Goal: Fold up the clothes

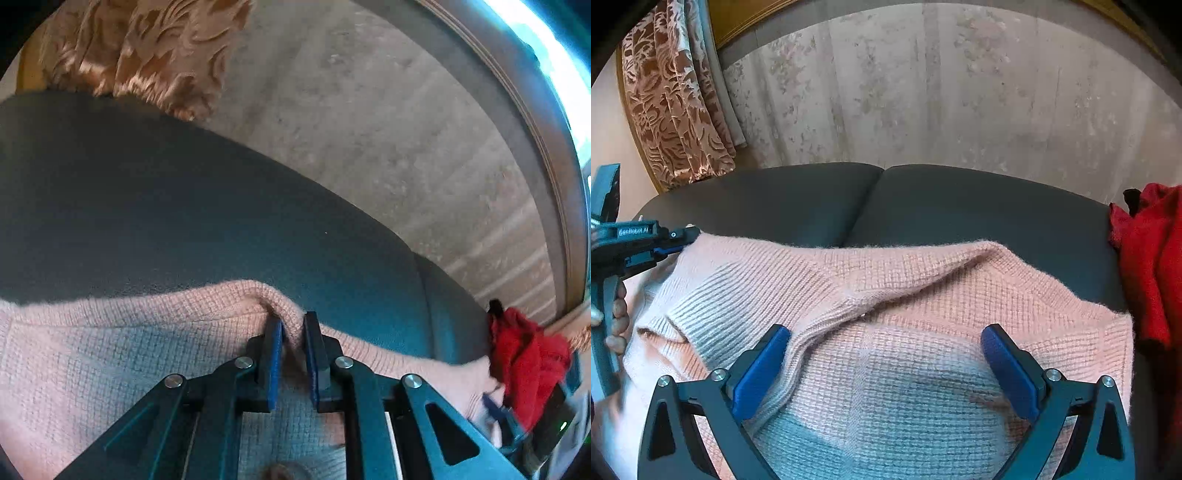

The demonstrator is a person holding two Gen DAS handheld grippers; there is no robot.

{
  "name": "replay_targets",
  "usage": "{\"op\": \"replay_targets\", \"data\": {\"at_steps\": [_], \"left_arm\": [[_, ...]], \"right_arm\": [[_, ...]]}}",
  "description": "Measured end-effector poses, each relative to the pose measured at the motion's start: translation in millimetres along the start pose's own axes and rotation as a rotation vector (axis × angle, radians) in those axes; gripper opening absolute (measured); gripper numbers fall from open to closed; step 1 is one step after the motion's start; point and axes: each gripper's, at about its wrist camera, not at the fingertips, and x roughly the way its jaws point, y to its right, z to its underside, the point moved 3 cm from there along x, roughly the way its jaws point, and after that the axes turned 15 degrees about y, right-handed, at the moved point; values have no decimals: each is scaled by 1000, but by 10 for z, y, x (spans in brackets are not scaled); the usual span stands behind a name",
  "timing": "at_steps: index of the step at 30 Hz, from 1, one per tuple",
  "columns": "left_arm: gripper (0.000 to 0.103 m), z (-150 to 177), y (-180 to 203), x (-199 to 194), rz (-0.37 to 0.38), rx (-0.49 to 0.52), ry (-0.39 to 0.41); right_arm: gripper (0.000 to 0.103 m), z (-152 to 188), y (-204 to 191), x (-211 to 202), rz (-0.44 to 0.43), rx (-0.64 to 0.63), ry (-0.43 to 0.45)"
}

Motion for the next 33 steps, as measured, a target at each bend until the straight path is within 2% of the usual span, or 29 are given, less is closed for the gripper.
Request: {"op": "replay_targets", "data": {"at_steps": [2,4,6,7,9,13,16,19,22,26,28,30,33], "left_arm": [[24,-26,-35,-131,6,-18,8],[25,-107,-113,-332,-30,15,56],[28,-269,-288,-574,-121,72,129],[33,-350,-398,-671,-178,100,157],[37,-552,-727,-832,-331,158,199],[39,-999,-1482,-873,-577,173,178],[39,-1240,-2072,-799,-673,117,90],[39,-1378,-2412,-670,-715,80,28],[40,-1501,-2589,-531,-715,51,11],[42,-1549,-2667,-298,-781,143,-61],[44,-1564,-2691,-253,-801,164,-59],[51,-1573,-2719,-230,-819,192,-57],[48,-1551,-2801,-302,-787,147,-54]], "right_arm": [[103,-5,0,4,0,2,1],[103,-15,-27,30,3,4,1],[103,-22,-39,42,3,5,1],[103,-22,-47,48,3,6,1],[103,-8,-63,41,3,8,1],[103,15,-88,34,5,8,2],[103,25,-112,32,6,5,3],[103,26,-132,22,14,4,6],[103,-4,-137,4,15,5,7],[103,-64,-127,-4,8,6,7],[103,-69,-132,-13,8,9,8],[103,-87,-139,-31,9,11,9],[103,-109,-140,-43,8,13,10]]}}
